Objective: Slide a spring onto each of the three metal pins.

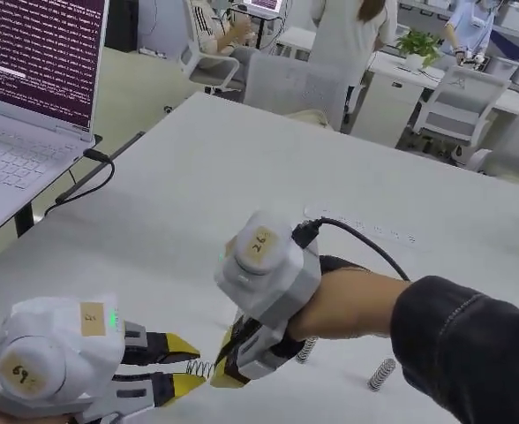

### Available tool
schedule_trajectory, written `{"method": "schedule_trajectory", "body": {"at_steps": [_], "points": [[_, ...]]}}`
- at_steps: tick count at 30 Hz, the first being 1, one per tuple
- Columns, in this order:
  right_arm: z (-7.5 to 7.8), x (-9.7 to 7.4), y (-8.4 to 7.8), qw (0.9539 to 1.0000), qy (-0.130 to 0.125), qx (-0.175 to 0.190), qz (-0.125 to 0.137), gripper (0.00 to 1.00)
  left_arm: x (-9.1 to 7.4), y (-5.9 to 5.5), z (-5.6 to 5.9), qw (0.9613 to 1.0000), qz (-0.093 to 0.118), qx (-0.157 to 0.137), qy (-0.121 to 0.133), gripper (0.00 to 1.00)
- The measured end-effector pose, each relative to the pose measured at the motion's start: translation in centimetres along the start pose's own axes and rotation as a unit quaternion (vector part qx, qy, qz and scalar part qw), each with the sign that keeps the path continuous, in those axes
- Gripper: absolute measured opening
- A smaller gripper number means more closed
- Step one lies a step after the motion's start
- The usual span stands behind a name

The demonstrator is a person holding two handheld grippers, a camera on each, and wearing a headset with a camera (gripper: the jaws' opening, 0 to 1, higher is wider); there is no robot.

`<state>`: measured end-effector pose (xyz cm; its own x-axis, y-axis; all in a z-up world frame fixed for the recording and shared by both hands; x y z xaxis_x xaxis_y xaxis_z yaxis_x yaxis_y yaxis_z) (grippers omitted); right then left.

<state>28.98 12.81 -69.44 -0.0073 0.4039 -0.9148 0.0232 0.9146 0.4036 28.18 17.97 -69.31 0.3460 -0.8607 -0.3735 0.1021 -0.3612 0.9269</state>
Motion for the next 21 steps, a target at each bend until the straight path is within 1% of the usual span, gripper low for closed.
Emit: {"method": "schedule_trajectory", "body": {"at_steps": [7,10,13,14,16,17,19,21], "points": [[-0.06,0.09,-0.09,1.0,0.004,-0.003,-0.002,0.09,0.07,-0.19,0.13,0.9999,-0.004,-0.007,-0.008,0.04],[-0.19,-0.07,-0.01,0.9999,0.004,-0.017,0.0,0.09,0.06,-0.16,0.14,0.9998,-0.006,-0.015,-0.013,0.04],[-0.39,-0.2,0.1,0.9987,0.002,-0.051,0.0,0.09,-0.07,-0.06,0.26,0.9995,-0.006,-0.021,-0.021,0.03],[-0.58,-0.22,0.1,0.9987,0.005,-0.051,-0.001,0.08,-0.06,-0.12,0.3,0.9995,-0.008,-0.022,-0.022,0.03],[-0.64,-0.29,0.09,0.9977,0.006,-0.067,-0.001,0.08,-0.07,-0.12,0.4,0.9993,-0.007,-0.026,-0.026,0.03],[-0.71,-0.33,0.04,0.9976,0.008,-0.069,0.0,0.08,-0.1,-0.15,0.47,0.999,-0.006,-0.033,-0.031,0.03],[-0.74,-0.41,0.03,0.9968,0.007,-0.08,0.003,0.08,-0.12,-0.16,0.43,0.9989,-0.005,-0.034,-0.03,0.03],[-0.75,-0.55,0.1,0.9966,0.008,-0.082,0.006,0.08,-0.19,-0.12,0.44,0.9985,-0.003,-0.044,-0.033,0.03]]}}
Point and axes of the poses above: the centre of the closed fingertips' face, and the gripper's own axes: x roughly forward along the fingers, z roughly to its right, y roughly out of its top, the point moved 4 cm from there along -x, roughly backward along the fingers, and after that the axes turned 8 degrees about -x, right-handed, at the moved point
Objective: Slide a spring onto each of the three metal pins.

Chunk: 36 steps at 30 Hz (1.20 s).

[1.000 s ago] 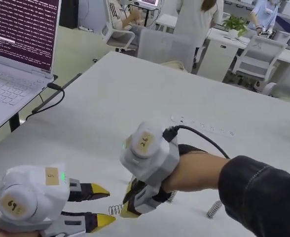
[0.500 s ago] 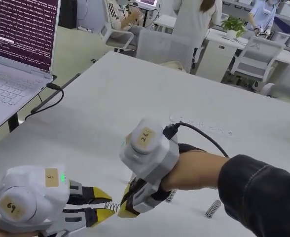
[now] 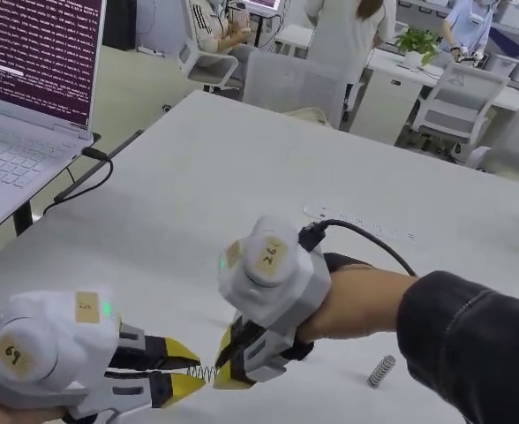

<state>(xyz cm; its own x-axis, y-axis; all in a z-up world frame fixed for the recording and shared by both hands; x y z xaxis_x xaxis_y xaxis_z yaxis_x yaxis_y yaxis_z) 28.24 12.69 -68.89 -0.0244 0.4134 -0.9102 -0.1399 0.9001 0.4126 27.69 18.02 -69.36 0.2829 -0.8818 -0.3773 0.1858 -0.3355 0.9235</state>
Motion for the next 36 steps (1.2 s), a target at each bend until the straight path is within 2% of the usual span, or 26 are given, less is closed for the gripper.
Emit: {"method": "schedule_trajectory", "body": {"at_steps": [11,15,18,20,23,27,30,31,32,33,35,36], "points": [[0.0,-1.0,0.3,0.9996,-0.004,-0.01,0.025,0.08,-0.5,0.3,-0.2,0.9987,0.029,-0.041,-0.01,0.02],[-0.2,-1.7,0.7,0.9983,-0.004,-0.004,0.058,0.09,-0.8,0.2,-0.1,0.9982,0.032,-0.049,-0.013,0.02],[-0.2,-2.1,0.4,0.9974,-0.011,0.0,0.071,0.11,-1.3,0.5,-0.2,0.9964,0.05,-0.067,-0.014,0.02],[-0.2,-2.4,0.5,0.9957,-0.016,0.007,0.091,0.12,-1.5,0.8,-0.4,0.9954,0.06,-0.074,-0.013,0.02],[0.0,-3.2,0.8,0.9906,-0.027,0.029,0.131,0.12,-1.9,1.4,-0.2,0.9936,0.074,-0.084,-0.017,0.02],[0.0,-4.2,1.0,0.9838,-0.032,0.048,0.17,0.14,-2.3,2.2,-0.1,0.9925,0.085,-0.086,-0.021,0.02],[-0.2,-4.8,1.1,0.9769,-0.025,0.07,0.2,0.14,-2.5,2.9,0.1,0.9891,0.104,-0.099,-0.032,0.02],[0.0,-4.9,1.1,0.9758,-0.031,0.069,0.205,0.14,-2.6,3.1,0.0,0.9888,0.107,-0.099,-0.031,0.02],[0.0,-5.2,1.4,0.97,-0.026,0.084,0.227,0.14,-2.6,3.3,0.0,0.9875,0.113,-0.104,-0.034,0.02],[0.1,-5.4,1.4,0.9662,-0.026,0.096,0.238,0.14,-2.6,3.5,0.0,0.986,0.12,-0.11,-0.036,0.02],[0.1,-5.6,1.4,0.9627,-0.026,0.101,0.249,0.14,-2.7,3.7,0.1,0.9847,0.126,-0.114,-0.038,0.02],[0.1,-5.8,1.7,0.9551,-0.019,0.117,0.271,0.14,-2.8,4.1,0.2,0.9814,0.139,-0.124,-0.044,0.02]]}}
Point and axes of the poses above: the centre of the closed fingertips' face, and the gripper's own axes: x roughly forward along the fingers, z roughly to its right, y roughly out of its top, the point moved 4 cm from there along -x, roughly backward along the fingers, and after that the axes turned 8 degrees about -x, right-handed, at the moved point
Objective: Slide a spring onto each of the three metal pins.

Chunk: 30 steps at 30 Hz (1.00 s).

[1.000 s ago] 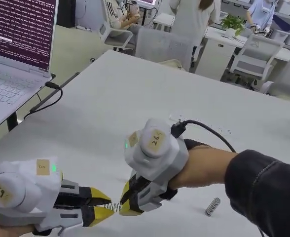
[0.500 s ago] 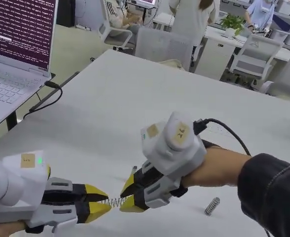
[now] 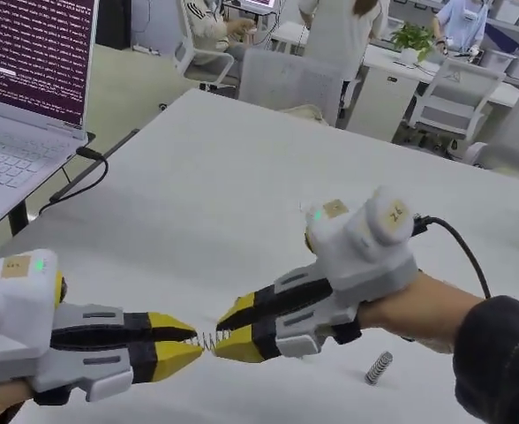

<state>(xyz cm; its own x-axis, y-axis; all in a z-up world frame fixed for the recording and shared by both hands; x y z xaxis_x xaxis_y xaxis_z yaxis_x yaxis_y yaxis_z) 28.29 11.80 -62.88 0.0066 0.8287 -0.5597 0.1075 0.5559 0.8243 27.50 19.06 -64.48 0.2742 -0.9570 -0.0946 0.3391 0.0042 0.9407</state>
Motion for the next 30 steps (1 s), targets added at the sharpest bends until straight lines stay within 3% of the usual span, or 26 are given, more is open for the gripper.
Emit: {"method": "schedule_trajectory", "body": {"at_steps": [4,8,22,26,30], "points": [[0.2,-0.4,0.2,0.9996,0.001,0.018,0.02,0.13,-0.2,0.9,0.0,0.9996,0.024,-0.013,-0.003,0.02],[0.3,-0.4,0.5,0.9991,0.001,0.025,0.034,0.12,-0.2,1.4,0.1,0.9993,0.034,-0.017,-0.006,0.02],[0.1,-0.5,1.1,0.998,0.007,0.031,0.054,0.09,-0.1,1.7,0.3,0.9987,0.043,-0.024,-0.012,0.02],[-0.1,-0.5,1.1,0.9985,0.012,0.028,0.045,0.08,0.0,1.5,0.5,0.999,0.037,-0.02,-0.013,0.03],[-0.1,-0.5,0.9,0.9994,0.013,0.026,0.021,0.08,0.3,1.4,0.5,0.9996,0.025,0.008,-0.008,0.04]]}}
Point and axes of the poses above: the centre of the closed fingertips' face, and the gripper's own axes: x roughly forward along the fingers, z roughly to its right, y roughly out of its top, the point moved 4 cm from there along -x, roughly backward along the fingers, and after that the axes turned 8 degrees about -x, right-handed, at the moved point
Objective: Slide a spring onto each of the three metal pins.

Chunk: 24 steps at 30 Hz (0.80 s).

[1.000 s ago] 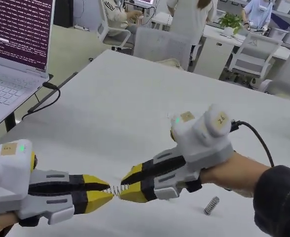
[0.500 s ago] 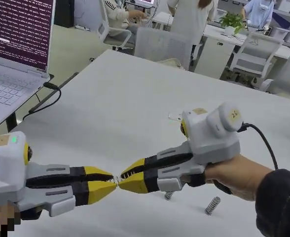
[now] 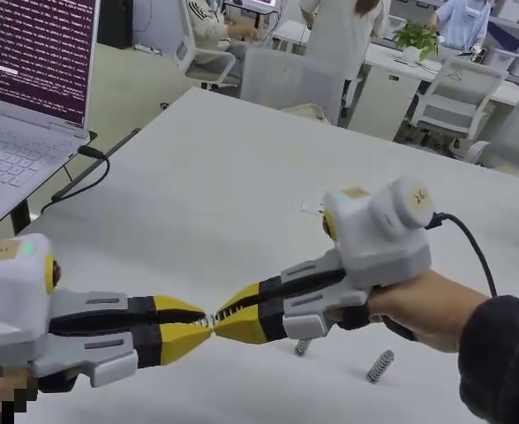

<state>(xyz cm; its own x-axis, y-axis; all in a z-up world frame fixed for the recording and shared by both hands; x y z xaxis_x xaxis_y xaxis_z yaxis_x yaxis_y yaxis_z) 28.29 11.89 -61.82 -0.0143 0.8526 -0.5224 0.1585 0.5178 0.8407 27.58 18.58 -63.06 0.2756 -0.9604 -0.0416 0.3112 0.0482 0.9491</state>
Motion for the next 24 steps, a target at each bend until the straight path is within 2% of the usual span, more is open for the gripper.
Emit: {"method": "schedule_trajectory", "body": {"at_steps": [2,3,4,6,8,12,14,16,17,18,20,24], "points": [[0.0,0.0,-0.2,0.9997,-0.002,-0.011,-0.021,0.08,0.3,-0.2,0.1,0.9997,-0.017,0.019,0.003,0.05],[0.0,0.0,-0.2,0.9996,-0.002,-0.009,-0.025,0.08,0.4,-0.7,0.1,0.9984,-0.041,0.037,0.006,0.05],[0.0,0.0,-0.3,0.9993,-0.001,-0.01,-0.035,0.08,0.5,-0.8,0.2,0.9981,-0.044,0.043,0.005,0.04],[0.0,0.0,-0.8,0.9977,-0.002,-0.024,-0.064,0.08,0.8,-1.2,0.4,0.996,-0.063,0.064,0.003,0.06],[-0.1,0.2,-0.9,0.9968,0.001,-0.03,-0.074,0.08,1.0,-1.6,0.5,0.9928,-0.082,0.087,0.006,0.07],[-0.1,0.3,-1.3,0.9941,0.003,-0.04,-0.101,0.08,1.4,-2.1,0.5,0.9909,-0.092,0.098,0.005,0.07],[-0.2,0.4,-1.4,0.9929,0.004,-0.043,-0.111,0.08,1.5,-2.3,0.6,0.9887,-0.102,0.11,0.007,0.06],[-0.3,0.4,-1.4,0.9915,0.005,-0.045,-0.122,0.08,1.6,-2.7,0.5,0.9849,-0.118,0.126,0.01,0.06],[-0.2,0.4,-1.4,0.9904,0.004,-0.052,-0.128,0.08,1.7,-2.9,0.4,0.9807,-0.13,0.145,0.014,0.07],[-0.3,0.5,-1.4,0.9892,0.006,-0.054,-0.136,0.08,1.8,-3.2,0.4,0.9786,-0.138,0.152,0.016,0.06],[-0.4,0.6,-1.5,0.9874,0.007,-0.061,-0.146,0.08,2.1,-3.4,0.2,0.9766,-0.142,0.16,0.021,0.04],[-0.6,0.7,-1.7,0.9828,0.004,-0.077,-0.168,0.08,2.1,-3.6,0.1,0.9763,-0.148,0.157,0.019,0.03]]}}
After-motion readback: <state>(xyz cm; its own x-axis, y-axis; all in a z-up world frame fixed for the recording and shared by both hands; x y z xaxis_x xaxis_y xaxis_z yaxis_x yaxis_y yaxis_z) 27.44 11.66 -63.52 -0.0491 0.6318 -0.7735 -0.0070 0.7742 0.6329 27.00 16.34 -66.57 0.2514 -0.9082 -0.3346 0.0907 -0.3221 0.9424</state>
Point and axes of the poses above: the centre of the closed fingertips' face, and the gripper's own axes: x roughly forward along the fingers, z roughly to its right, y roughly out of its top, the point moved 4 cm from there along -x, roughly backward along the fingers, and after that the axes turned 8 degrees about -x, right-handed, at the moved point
